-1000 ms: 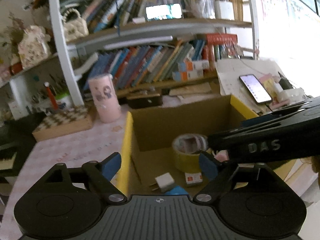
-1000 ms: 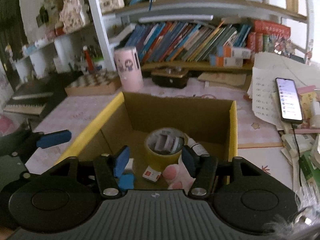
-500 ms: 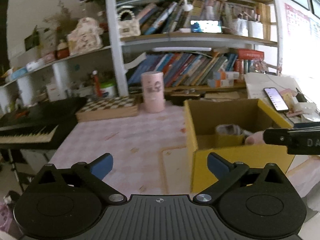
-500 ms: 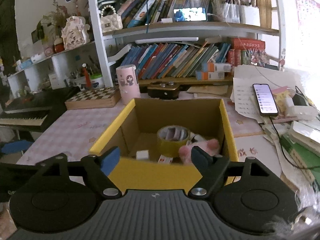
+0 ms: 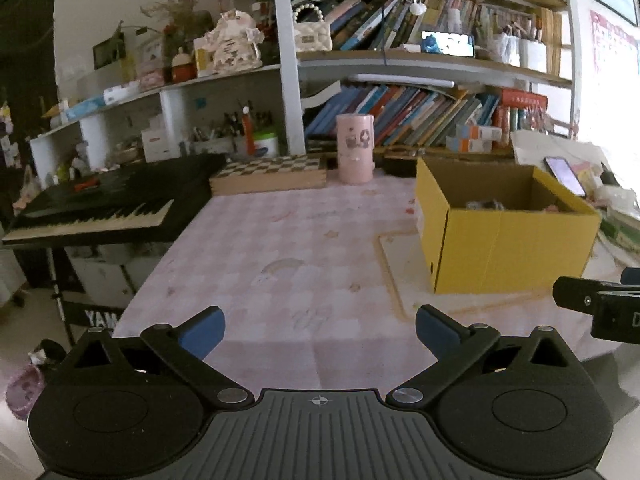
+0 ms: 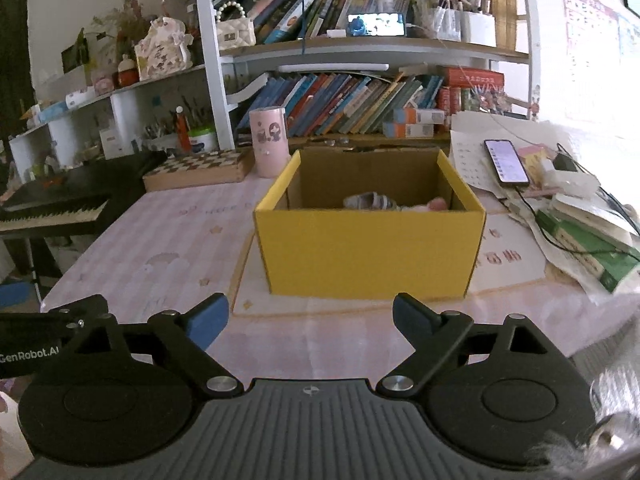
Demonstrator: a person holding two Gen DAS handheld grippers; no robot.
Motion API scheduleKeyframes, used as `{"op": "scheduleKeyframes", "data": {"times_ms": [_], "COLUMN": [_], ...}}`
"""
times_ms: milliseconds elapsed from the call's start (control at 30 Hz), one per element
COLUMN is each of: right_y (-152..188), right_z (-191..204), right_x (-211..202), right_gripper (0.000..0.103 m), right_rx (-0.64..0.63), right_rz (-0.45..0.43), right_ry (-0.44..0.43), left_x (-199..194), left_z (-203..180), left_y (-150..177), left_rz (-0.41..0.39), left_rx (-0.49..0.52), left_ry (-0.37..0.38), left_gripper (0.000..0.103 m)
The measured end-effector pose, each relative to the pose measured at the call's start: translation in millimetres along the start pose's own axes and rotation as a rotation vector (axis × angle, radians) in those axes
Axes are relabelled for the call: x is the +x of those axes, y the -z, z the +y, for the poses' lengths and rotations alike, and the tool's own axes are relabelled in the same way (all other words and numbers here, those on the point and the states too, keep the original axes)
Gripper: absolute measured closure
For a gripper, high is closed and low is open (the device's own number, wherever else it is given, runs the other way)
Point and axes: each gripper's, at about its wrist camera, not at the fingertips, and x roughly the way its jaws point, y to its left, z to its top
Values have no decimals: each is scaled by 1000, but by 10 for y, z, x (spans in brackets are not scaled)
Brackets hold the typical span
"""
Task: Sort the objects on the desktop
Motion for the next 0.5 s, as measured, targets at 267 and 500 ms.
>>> {"op": "scheduleKeyframes", "data": {"times_ms": [267,500], "right_y": [364,609], "right_z": [280,472], "right_x": [-252,-407], "right_gripper": [14,4], "right_rx": [22,11], "right_rz": [42,54], "right_ry": [17,26], "left_x": [-236,-334], "left_z": [140,229], "left_y": [304,495], "left_rz": [52,93], "left_rx": [-9,-3], "left_ry": [9,-5], "left_gripper": [0,0]}}
